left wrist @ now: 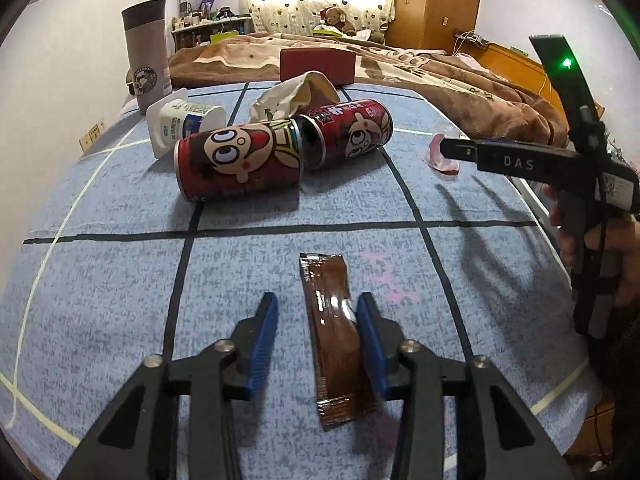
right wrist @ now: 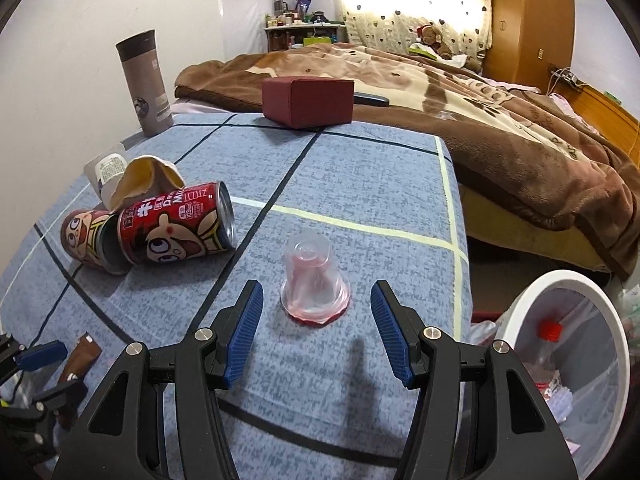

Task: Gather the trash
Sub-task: 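Grasp the brown snack wrapper with the left tool while the right tool grasps the clear plastic cup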

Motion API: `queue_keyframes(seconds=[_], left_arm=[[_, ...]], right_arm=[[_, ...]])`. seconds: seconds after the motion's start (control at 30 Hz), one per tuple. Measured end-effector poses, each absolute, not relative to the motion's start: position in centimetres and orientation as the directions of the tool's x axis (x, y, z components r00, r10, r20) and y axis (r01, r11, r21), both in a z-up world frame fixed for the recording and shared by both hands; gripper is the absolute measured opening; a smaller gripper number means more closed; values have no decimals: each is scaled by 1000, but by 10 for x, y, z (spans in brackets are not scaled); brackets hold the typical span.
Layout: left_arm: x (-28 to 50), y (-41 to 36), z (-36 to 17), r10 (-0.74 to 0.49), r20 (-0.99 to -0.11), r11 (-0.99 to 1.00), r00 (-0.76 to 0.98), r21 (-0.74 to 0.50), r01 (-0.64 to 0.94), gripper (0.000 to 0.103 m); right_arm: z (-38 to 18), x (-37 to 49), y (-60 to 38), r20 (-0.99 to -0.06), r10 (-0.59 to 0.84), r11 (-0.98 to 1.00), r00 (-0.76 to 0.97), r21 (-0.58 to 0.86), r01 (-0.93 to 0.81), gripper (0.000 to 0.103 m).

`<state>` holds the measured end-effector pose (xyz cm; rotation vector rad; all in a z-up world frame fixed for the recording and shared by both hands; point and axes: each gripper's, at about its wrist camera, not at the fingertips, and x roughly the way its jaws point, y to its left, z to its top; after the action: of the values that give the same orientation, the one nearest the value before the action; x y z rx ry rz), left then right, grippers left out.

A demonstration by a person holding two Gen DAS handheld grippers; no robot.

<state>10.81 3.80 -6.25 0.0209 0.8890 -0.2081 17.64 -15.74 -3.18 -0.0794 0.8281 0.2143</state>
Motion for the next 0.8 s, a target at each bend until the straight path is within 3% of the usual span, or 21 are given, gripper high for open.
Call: queue_keyframes(seconds=[0.2, 0.27, 0.4, 0.47, 0.8], left_arm=[[113, 39, -61, -183, -771, 977, 611, -73, 200, 24], [116, 39, -61, -189, -770, 976, 610, -77, 205, 23], [119, 38, -60, -202, -767, 974, 609, -91, 208, 23], [120, 37, -62, -207, -765, 973, 610, -97, 208, 23], [125, 39, -58, -227, -756, 971, 614, -129, 200, 22]], right_arm=[[-36, 182, -154, -743, 157, 976, 650, 17, -216, 57], [-36, 185, -155, -745, 156, 978, 649, 22, -209, 48], [-36, 191, -156, -742, 150, 980, 653, 26, -196, 40], [-36, 192, -156, -740, 150, 981, 655, 28, -193, 29], [-36, 187, -156, -733, 162, 981, 661, 49, -186, 29]])
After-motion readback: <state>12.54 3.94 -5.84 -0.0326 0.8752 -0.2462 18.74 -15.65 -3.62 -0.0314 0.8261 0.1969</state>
